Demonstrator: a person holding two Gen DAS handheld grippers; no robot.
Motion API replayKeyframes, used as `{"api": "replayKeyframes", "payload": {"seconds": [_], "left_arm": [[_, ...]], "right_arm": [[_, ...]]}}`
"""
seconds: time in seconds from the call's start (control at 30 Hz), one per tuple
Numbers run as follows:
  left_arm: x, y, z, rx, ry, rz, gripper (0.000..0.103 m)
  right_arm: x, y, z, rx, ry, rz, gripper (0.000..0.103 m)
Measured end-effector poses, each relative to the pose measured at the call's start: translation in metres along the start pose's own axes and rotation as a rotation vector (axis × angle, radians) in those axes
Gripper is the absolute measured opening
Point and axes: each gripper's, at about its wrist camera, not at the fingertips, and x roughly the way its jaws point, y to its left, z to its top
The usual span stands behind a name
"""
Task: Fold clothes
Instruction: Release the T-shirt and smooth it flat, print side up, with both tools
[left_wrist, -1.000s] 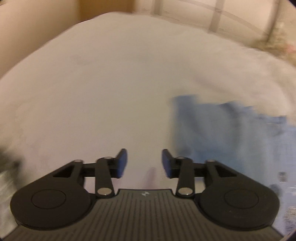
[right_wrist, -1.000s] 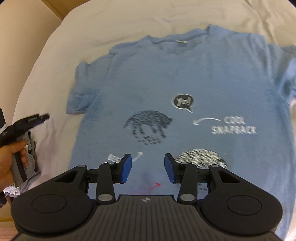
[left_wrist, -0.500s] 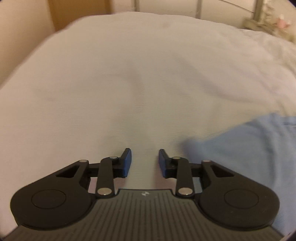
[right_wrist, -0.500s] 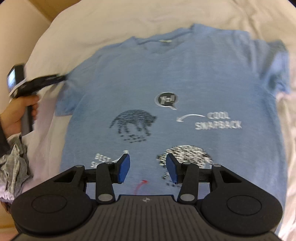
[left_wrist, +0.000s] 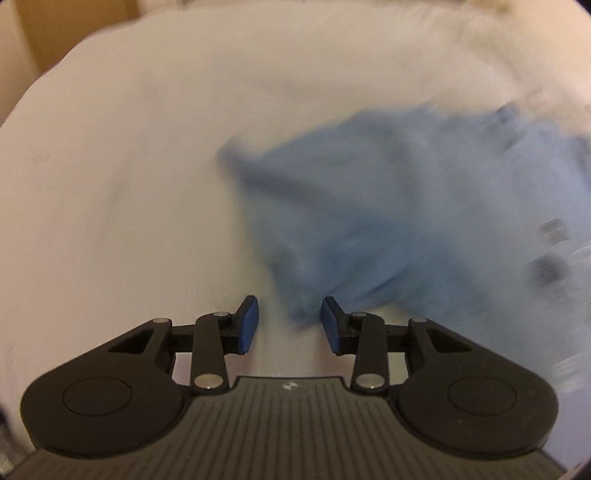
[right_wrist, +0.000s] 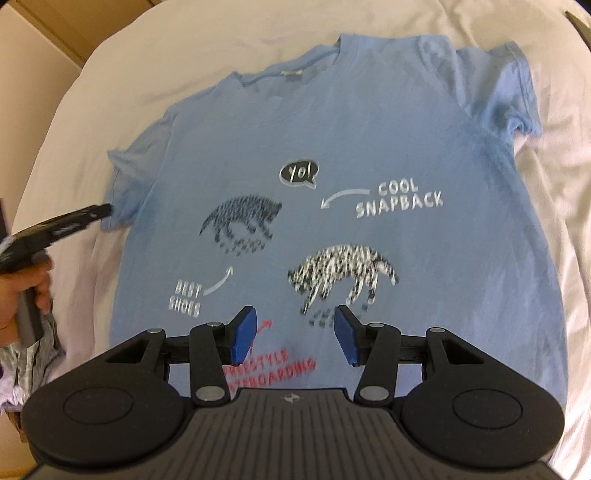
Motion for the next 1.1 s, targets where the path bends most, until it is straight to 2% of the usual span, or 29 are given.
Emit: {"api": "replayKeyframes", "payload": {"seconds": [0.17, 0.3, 0.4, 0.57, 0.63, 0.67, 0.77, 0.8, 0.83, 0.87, 1.0, 1.1], "left_arm": [[-0.024, 0.010, -0.004, 0.031, -0.003, 0.075, 0.030], [-0.054, 0.003, -0.004, -0.017, -0.024, 0.086, 0.030], [-0.080, -0.015, -0.003, -0.028, -0.031, 0.065, 0.034], [-0.130, -0.053, -0.019, -0.023, -0.020, 0.028, 0.047], [-0.153, -0.067, -0.029, -0.027, -0.013, 0.019, 0.052], [-0.167, -0.073, -0.036, -0.034, -0.010, 0.016, 0.061], [-0.210, -0.092, -0.057, -0.055, -0.002, 0.008, 0.075], [-0.224, -0.099, -0.064, -0.059, 0.000, 0.005, 0.081], [-0.236, -0.107, -0.071, -0.060, -0.003, 0.001, 0.092], [-0.248, -0.114, -0.078, -0.063, -0.007, -0.002, 0.097], [-0.288, -0.137, -0.098, -0.088, -0.003, -0.036, 0.101], [-0.310, -0.150, -0.106, -0.110, 0.003, -0.072, 0.101]], "right_arm": [[-0.009, -0.008, -0.020, 0.020, -0.003, -0.034, 0.052], [-0.026, -0.023, -0.034, 0.086, -0.028, -0.080, 0.052], [-0.047, -0.033, -0.041, 0.114, -0.075, -0.107, 0.056], [-0.083, -0.050, -0.058, 0.132, -0.124, -0.151, 0.060], [-0.101, -0.057, -0.069, 0.134, -0.138, -0.162, 0.071], [-0.110, -0.060, -0.074, 0.132, -0.146, -0.167, 0.077], [-0.139, -0.069, -0.090, 0.129, -0.168, -0.174, 0.088], [-0.148, -0.072, -0.095, 0.130, -0.174, -0.169, 0.090], [-0.157, -0.075, -0.101, 0.133, -0.176, -0.160, 0.090], [-0.166, -0.078, -0.107, 0.136, -0.178, -0.149, 0.090], [-0.200, -0.084, -0.137, 0.133, -0.192, -0.116, 0.099], [-0.220, -0.081, -0.161, 0.103, -0.183, -0.096, 0.099]]}}
